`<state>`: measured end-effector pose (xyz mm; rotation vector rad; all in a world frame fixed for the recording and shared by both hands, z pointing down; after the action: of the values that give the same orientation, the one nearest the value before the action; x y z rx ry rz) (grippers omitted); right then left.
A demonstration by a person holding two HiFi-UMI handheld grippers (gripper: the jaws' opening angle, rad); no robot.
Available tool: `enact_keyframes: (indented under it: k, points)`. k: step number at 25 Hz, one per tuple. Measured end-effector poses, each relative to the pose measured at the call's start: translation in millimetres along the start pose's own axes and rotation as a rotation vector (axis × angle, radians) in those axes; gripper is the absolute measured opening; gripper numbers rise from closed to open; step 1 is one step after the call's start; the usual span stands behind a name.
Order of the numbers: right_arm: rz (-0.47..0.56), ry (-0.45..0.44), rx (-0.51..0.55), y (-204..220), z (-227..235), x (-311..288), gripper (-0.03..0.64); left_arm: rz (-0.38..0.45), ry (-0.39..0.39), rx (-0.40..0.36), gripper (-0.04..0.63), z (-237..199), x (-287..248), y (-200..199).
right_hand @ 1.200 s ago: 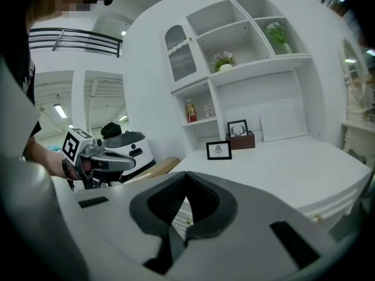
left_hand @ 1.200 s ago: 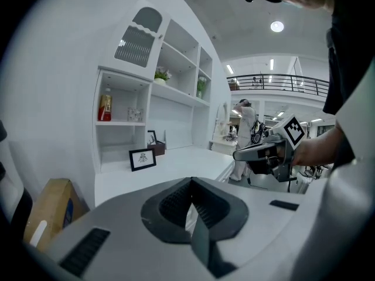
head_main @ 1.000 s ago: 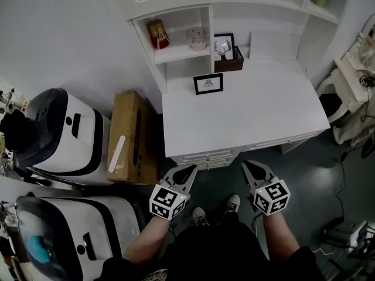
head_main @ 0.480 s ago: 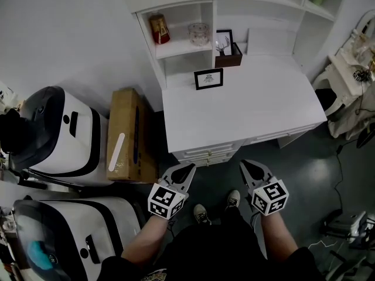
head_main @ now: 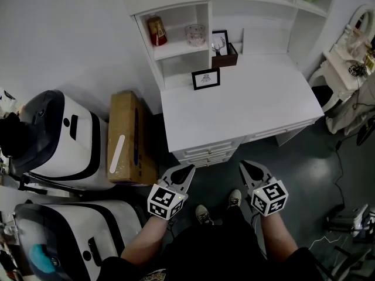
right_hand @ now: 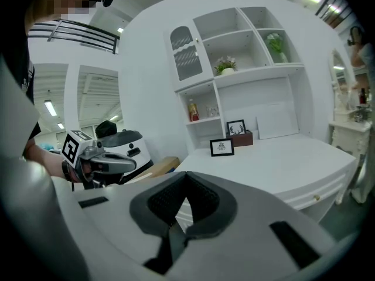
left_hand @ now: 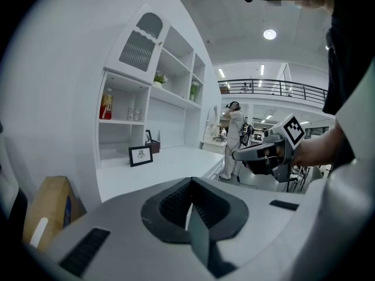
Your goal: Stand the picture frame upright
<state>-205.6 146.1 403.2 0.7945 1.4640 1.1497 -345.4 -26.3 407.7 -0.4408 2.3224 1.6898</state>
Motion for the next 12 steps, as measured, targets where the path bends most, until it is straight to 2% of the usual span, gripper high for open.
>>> enact_keyframes:
  k: [12]
  points:
    - [0.016, 0.009, 0.007, -1, -6, 13, 0.003, 0.008, 0.008, -0.019, 0.005, 13, 7, 0]
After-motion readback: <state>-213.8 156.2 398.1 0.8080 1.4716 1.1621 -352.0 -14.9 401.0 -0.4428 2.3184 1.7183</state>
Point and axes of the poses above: the fingertips, and each gripper's own axes: x backward along the fingers, z to its right, y out of its underside, the point moved 5 cm from there along x, backward along the fingers, and after that the axes turned 11 degrees about x, right-handed, at the moved point
